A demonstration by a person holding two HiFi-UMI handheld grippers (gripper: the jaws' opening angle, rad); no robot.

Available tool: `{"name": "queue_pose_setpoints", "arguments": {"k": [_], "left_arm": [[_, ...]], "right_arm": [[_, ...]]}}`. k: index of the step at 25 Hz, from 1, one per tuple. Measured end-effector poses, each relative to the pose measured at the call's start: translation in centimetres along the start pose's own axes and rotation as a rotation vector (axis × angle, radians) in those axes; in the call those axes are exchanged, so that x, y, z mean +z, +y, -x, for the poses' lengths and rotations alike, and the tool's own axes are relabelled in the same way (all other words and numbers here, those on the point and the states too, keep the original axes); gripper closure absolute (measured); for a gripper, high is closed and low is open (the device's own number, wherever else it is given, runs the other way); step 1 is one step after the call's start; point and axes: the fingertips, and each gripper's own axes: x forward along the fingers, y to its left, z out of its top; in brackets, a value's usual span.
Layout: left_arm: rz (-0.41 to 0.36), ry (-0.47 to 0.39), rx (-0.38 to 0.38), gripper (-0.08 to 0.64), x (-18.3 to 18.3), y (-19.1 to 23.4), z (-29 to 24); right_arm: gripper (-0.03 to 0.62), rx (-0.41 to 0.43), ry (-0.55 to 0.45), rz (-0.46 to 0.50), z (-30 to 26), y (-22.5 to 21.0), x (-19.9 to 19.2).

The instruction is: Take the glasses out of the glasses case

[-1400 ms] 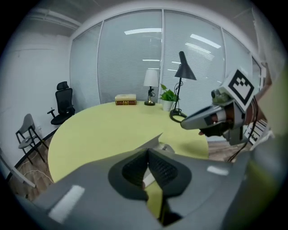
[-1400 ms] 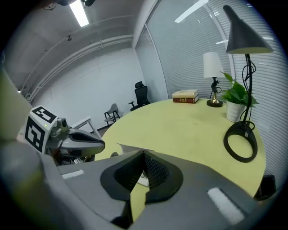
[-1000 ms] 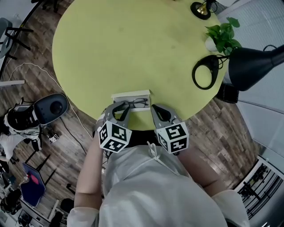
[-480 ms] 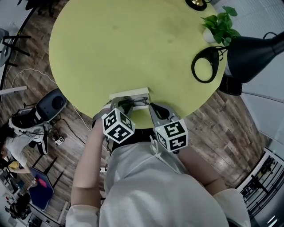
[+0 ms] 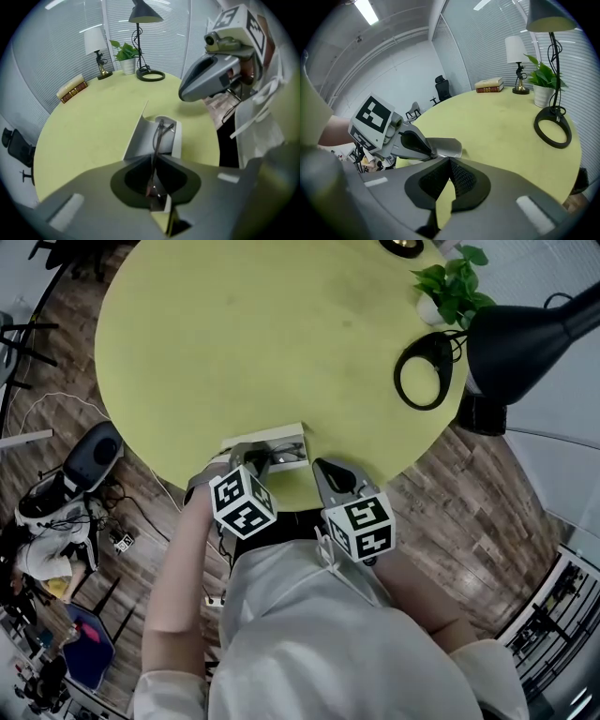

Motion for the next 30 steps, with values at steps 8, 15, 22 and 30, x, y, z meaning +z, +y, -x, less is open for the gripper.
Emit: {"name": "queue_pose_setpoints", "arguments": {"k": [8,15,22,30], "left_arm": [[-0.102,0.005,-0.021,0.545,-0.1,0.0,0.3],[-0.132,-0.01,0.019,0.545,0.9,0.1,1.5],[-0.141,-0.034,0.081,0.545,1.9,0.1,4.2],[-0.038,-0.165,0.211,0.545,3.3,0.9,8.7]], "right_arm": [[0.592,-0.003,-0.009,0.003,0.9,0.1,-0.1],[0.592,-0.006,-0.019,0.011,1.8,0.0,-0.2],[0.593,0.008,-0.043,0.032,2.9,0.6,0.3],[0.592,0.028,-0.085,0.076,3.7,1.7,1.5]]}}
